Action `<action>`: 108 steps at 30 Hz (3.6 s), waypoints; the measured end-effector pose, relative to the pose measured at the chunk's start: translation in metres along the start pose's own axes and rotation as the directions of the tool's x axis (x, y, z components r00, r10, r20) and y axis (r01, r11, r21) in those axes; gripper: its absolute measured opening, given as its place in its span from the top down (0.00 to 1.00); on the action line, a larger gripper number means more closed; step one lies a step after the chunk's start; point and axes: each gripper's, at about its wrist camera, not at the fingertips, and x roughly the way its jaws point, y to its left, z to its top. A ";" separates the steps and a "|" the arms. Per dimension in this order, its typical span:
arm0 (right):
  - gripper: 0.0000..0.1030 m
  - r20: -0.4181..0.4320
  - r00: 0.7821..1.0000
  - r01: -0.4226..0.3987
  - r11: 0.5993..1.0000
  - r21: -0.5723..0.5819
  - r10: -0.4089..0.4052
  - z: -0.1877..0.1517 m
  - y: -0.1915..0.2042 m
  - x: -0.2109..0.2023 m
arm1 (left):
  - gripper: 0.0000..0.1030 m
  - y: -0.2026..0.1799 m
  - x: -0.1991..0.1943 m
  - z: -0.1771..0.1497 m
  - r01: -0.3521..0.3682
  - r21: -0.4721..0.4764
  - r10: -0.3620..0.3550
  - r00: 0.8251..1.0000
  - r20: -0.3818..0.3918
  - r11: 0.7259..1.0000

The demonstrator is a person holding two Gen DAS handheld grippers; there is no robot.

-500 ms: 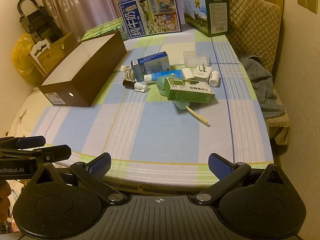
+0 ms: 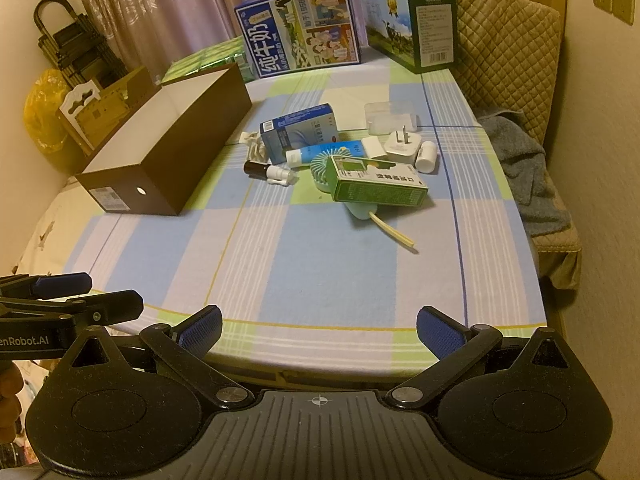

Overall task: Organize rigid objects
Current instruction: 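Move both tools toward the scattered items on the table, then grasp the green-and-white mouth spray box with the right gripper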

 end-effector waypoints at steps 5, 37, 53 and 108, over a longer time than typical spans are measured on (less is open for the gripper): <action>0.02 0.000 1.000 -0.010 1.000 0.000 0.010 0.000 -0.004 -0.001 | 0.14 0.000 0.000 0.000 -0.001 -0.001 0.001 1.000 -0.001 1.000; 0.02 -0.004 1.000 -0.019 1.000 0.018 0.020 0.005 -0.025 0.006 | 0.14 -0.016 0.011 0.010 -0.010 0.000 0.010 1.000 -0.013 1.000; 0.02 0.073 0.997 0.027 1.000 0.003 -0.027 0.035 -0.030 0.037 | 0.14 0.004 0.060 0.051 -0.004 0.038 0.006 0.999 -0.053 0.999; 0.60 -0.065 0.958 0.281 0.960 -0.004 -0.280 0.030 -0.066 0.119 | 0.16 0.058 0.217 0.124 0.101 0.077 -0.080 0.969 -0.233 0.992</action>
